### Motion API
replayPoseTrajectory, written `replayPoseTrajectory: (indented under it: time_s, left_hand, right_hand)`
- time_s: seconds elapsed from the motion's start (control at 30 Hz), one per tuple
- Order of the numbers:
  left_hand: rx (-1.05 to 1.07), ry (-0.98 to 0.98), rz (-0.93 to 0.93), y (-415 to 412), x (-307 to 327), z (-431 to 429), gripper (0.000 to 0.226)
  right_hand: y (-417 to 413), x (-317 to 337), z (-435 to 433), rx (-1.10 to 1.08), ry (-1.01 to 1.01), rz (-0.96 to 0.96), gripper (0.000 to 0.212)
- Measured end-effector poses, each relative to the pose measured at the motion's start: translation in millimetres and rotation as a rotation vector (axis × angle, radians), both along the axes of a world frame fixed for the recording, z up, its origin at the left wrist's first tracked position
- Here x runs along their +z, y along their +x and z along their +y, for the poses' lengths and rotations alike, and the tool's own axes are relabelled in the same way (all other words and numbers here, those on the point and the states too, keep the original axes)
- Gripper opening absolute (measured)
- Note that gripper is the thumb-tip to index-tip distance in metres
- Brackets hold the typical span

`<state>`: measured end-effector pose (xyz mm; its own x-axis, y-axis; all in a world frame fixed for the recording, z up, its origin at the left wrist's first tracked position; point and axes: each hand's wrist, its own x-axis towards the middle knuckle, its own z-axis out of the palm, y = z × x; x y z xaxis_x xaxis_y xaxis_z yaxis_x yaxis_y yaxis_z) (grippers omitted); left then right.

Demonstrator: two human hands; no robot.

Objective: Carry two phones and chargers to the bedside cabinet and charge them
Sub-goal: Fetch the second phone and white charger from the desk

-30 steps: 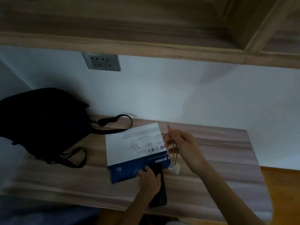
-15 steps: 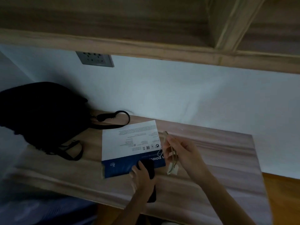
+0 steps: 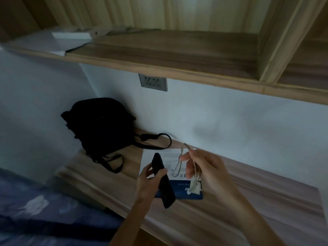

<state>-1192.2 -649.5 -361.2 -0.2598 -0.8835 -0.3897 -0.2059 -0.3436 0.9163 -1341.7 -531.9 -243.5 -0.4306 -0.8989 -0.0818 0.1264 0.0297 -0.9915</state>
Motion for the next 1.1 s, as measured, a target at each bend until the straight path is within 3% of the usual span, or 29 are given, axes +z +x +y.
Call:
replayPoseTrajectory:
  time_s: [0.23, 0.57, 1.1]
  left_hand:
    - [0.065, -0.104, 0.261, 47.8, 96.0, 6.3, 0.015]
    - [-0.070, -0.250, 0.424, 111.6, 169.0, 49.0, 0.053]
    - [-0.537, -0.244, 0.439, 75.3, 208.5, 161.7, 0.068]
  right_hand:
    - [38.9, 40.2, 12.8, -0.012, -0.158, 0.015, 0.036]
    - [105.2, 77.2, 76.6, -0.183, -0.259, 0.152, 0.035]
    - [134.6, 98.5, 229.6, -0.414, -0.208, 0.349, 0.029]
